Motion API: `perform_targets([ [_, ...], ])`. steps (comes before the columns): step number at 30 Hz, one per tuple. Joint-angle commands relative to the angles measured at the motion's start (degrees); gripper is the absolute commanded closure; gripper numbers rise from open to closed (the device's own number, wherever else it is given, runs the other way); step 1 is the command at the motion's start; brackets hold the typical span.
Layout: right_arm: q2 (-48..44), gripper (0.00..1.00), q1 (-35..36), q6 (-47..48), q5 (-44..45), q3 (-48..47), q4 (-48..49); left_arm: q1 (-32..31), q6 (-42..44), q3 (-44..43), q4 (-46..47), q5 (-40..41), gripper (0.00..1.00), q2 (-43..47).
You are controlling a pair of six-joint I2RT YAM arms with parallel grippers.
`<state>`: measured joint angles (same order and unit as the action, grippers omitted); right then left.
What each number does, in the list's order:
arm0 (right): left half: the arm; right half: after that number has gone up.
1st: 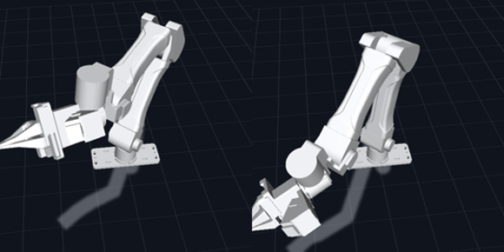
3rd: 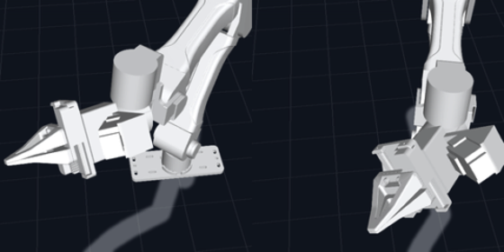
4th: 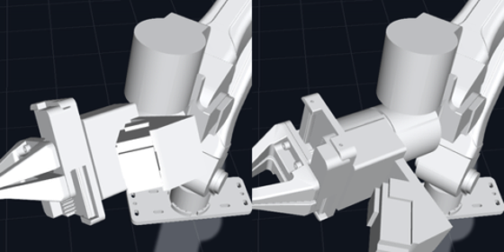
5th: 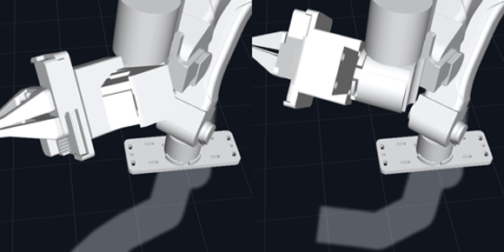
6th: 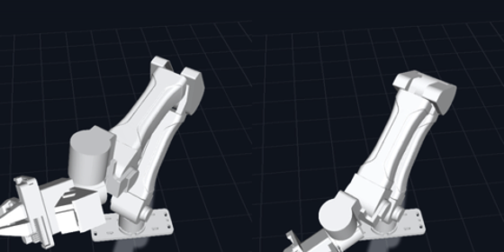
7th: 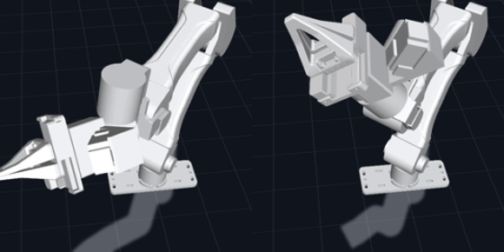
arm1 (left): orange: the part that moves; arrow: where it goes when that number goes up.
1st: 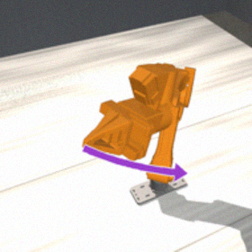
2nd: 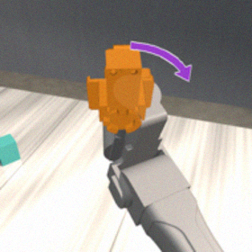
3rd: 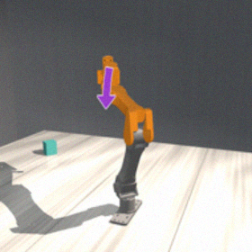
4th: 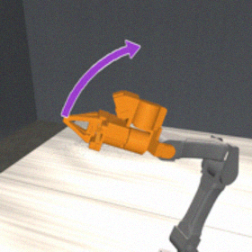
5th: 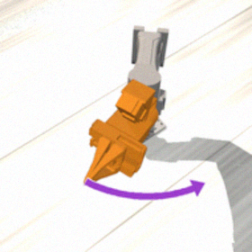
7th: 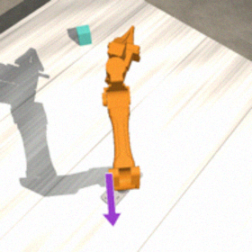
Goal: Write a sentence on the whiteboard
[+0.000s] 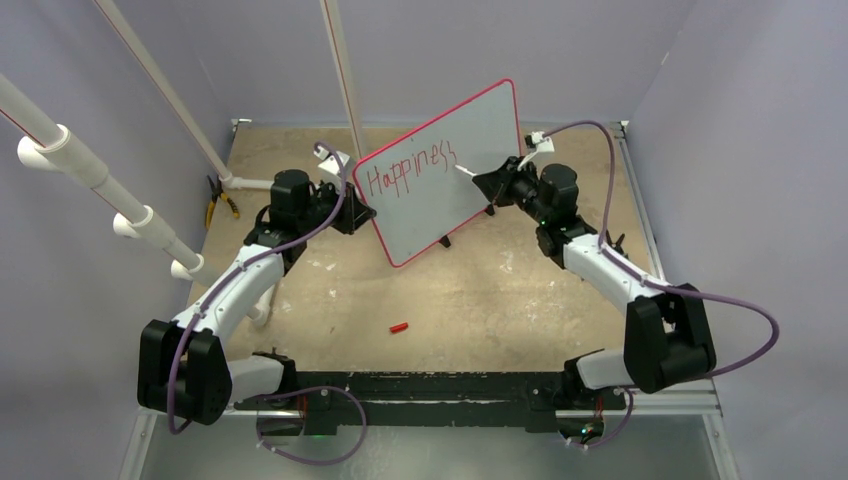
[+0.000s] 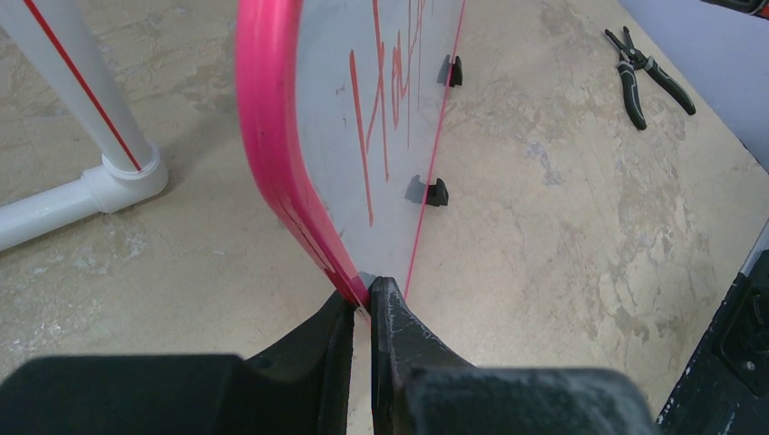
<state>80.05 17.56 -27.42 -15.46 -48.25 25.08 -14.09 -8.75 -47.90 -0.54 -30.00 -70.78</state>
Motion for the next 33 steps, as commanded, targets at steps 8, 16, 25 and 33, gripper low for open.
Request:
perform_targets([
  [8,-6.39,1.00,-0.61,3.71,-0.37,-5.55,-6.34,-1.29,1.98,-0.35,0.62,-0.35,1.00,0.81],
  [16,-1.23,1.00,-3.90,4.04,-1.91,-11.60,-5.66,-1.29,2.12,-0.43,0.62,-0.15,1.00,0.32],
  [25,3.26,1.00,-4.11,3.95,-3.10,-14.63,-3.93,-1.29,2.15,-0.63,0.62,-0.23,1.00,-0.25],
  [33,4.71,1.00,-4.20,3.34,-2.03,-14.68,-1.97,-1.29,2.21,-0.62,0.65,-0.32,1.00,-0.58],
])
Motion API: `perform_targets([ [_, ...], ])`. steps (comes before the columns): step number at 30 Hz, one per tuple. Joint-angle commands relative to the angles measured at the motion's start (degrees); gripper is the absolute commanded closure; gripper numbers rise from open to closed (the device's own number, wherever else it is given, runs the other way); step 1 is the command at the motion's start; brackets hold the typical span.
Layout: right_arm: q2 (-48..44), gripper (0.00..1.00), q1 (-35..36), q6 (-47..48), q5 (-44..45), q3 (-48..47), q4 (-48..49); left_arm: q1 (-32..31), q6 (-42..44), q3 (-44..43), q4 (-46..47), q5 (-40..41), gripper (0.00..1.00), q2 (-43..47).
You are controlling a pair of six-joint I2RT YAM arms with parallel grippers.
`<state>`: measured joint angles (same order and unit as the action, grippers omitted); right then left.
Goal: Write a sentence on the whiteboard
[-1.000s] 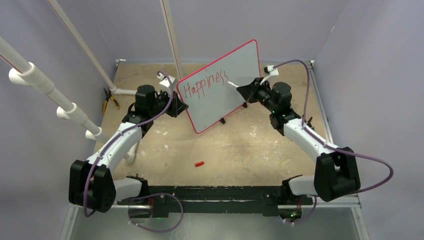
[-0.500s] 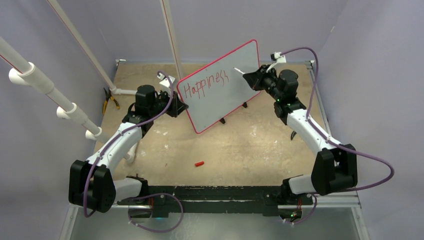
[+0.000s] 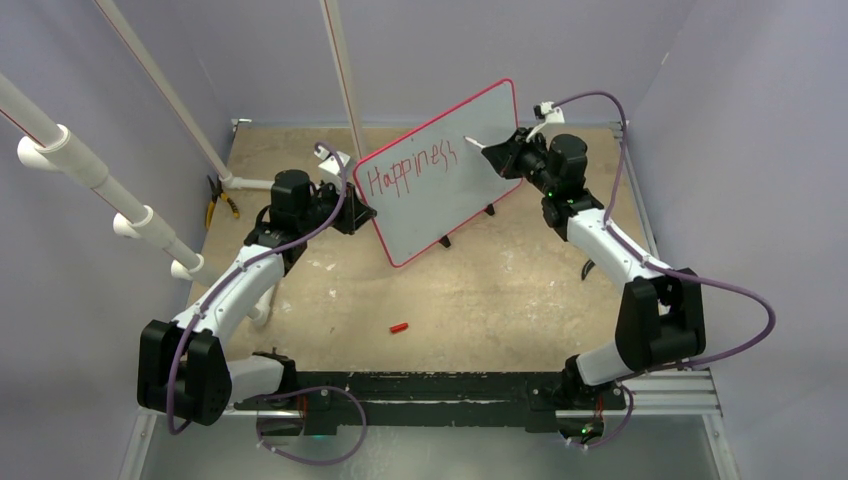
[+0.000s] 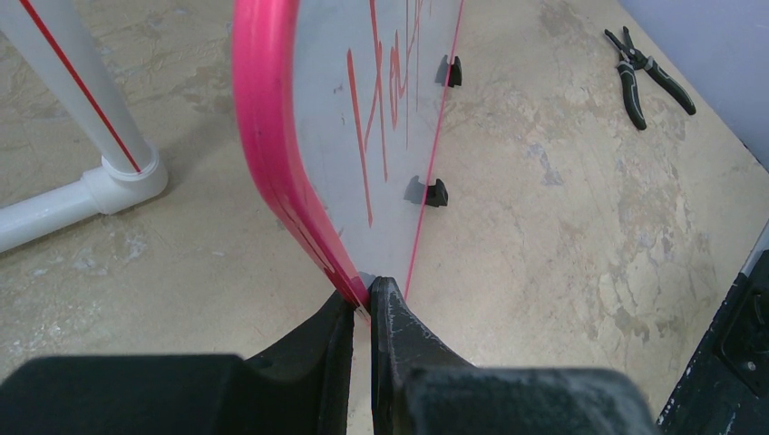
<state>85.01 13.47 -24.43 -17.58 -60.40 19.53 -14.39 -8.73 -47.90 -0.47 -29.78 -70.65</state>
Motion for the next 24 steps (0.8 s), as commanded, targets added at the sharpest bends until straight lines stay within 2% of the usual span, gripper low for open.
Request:
perform_targets([
  [1,-0.16,1.00,-0.14,0.34,0.29,-2.60,3.46,-0.99,2.20,-0.63,0.57,-0.54,1.00,-0.71],
  [18,-1.29,1.00,-0.13,1.07,1.45,5.37,2.62,-1.16,2.08,-0.62,0.56,-0.81,1.00,-0.54],
  [24,-2.13,1.00,-0.16,0.87,1.21,5.12,2.71,-1.32,2.13,-0.65,0.56,-0.72,1.00,-0.46],
])
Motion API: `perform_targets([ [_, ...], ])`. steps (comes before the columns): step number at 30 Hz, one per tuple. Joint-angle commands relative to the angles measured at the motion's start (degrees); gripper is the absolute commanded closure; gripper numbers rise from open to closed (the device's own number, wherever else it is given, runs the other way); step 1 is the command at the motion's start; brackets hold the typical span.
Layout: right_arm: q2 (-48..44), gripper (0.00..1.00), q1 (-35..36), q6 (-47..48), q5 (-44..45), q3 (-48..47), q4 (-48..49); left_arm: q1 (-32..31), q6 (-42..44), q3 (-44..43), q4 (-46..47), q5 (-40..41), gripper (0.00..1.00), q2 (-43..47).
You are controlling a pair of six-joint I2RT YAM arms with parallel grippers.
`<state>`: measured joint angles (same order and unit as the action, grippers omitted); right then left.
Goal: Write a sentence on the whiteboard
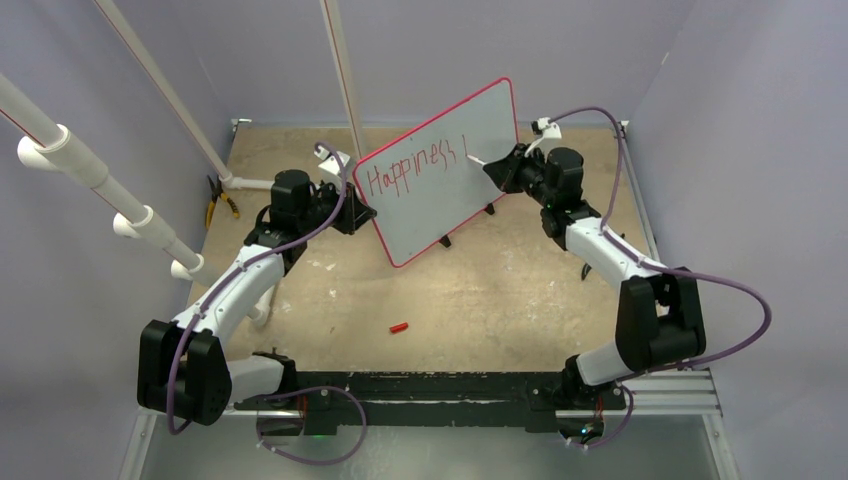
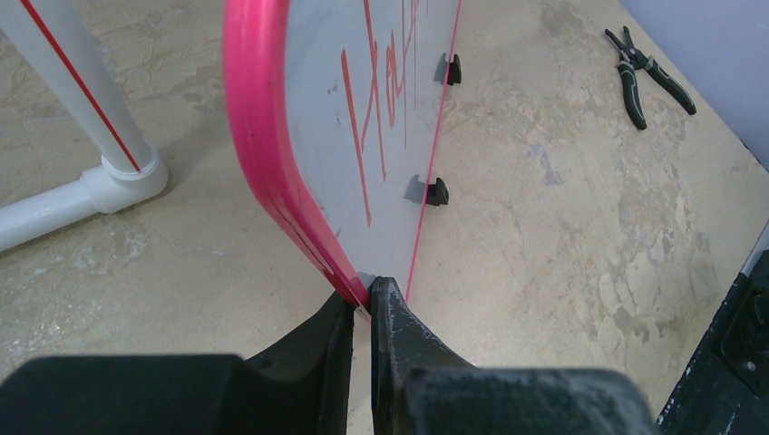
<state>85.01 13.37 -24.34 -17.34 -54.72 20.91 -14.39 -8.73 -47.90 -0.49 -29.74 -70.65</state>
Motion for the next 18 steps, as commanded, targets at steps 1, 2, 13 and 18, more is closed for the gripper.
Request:
perform_targets([
  [1,-2.44,1.00,-0.02,0.76,0.85,-0.83,1.33,-1.27,2.14,-0.62,0.58,-0.68,1.00,-0.45],
  [2,-2.88,1.00,-0.05,0.78,0.82,-1.18,1.40,-1.32,2.12,-0.63,0.58,-0.60,1.00,-0.41],
  [13,-5.88,1.00,-0.01,-0.01,1.91,-4.61,4.01,-1.32,2.21,-0.74,0.61,-0.59,1.00,-0.39],
  [18,-3.66,1.00,-0.01,-0.57,0.20,-6.54,4.97,-1.29,2.27,-0.72,0.60,-0.41,1.00,-0.45],
])
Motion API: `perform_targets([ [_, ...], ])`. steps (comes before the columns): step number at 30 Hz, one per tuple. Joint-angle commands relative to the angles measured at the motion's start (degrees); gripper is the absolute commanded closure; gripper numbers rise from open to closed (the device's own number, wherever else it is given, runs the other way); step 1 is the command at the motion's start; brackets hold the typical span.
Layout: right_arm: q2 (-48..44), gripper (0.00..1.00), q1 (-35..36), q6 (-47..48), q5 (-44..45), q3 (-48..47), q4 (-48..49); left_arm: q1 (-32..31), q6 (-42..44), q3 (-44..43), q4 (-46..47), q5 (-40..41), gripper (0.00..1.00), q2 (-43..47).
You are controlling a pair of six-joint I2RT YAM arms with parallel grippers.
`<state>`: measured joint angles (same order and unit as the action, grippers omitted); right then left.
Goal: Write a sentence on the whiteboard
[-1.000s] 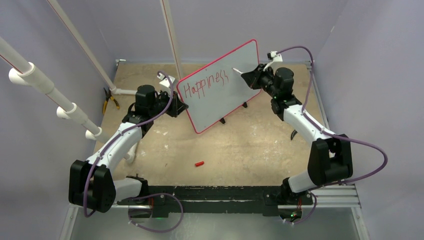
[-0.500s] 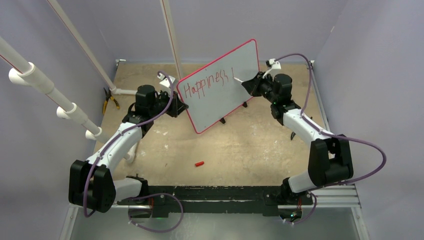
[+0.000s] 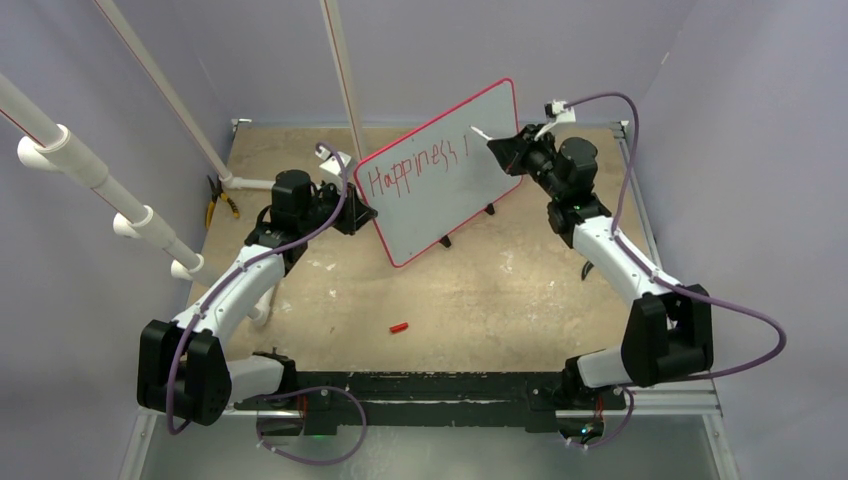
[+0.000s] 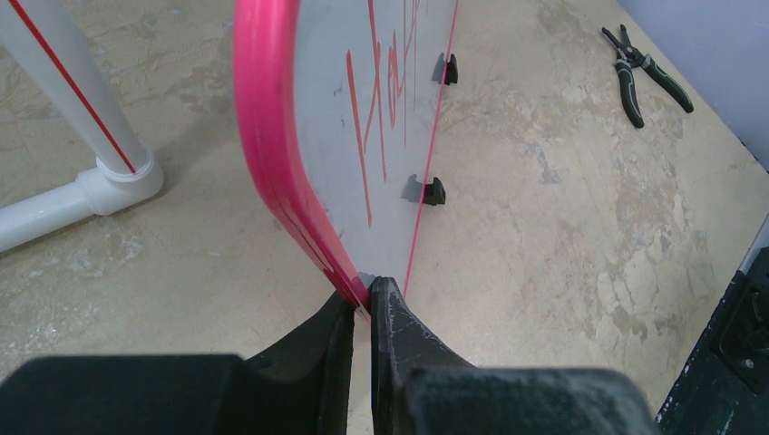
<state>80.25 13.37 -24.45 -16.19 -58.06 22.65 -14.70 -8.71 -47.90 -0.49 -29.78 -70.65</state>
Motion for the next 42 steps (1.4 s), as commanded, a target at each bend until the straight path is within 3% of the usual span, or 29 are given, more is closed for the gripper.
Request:
perform_targets([
  [1,1.41,1.00,-0.01,-0.57,-1.24,-3.34,3.33,-1.03,2.24,-0.72,0.58,-0.31,1.00,-0.51],
  [21,4.54,1.00,-0.02,-0.71,-2.20,-3.84,4.73,-1.47,2.24,-0.70,0.58,-0.55,1.00,-1.44],
  [29,1.14,1.00,-0.08,-1.66,2.05,-0.82,3.25,-1.47,2.16,-0.72,0.58,-0.32,1.00,-1.18],
  [42,4.67,1.00,-0.10,-2.01,2.29,-1.82,2.83,-1.47,2.26,-0.83,0.58,-0.48,1.00,-1.00],
])
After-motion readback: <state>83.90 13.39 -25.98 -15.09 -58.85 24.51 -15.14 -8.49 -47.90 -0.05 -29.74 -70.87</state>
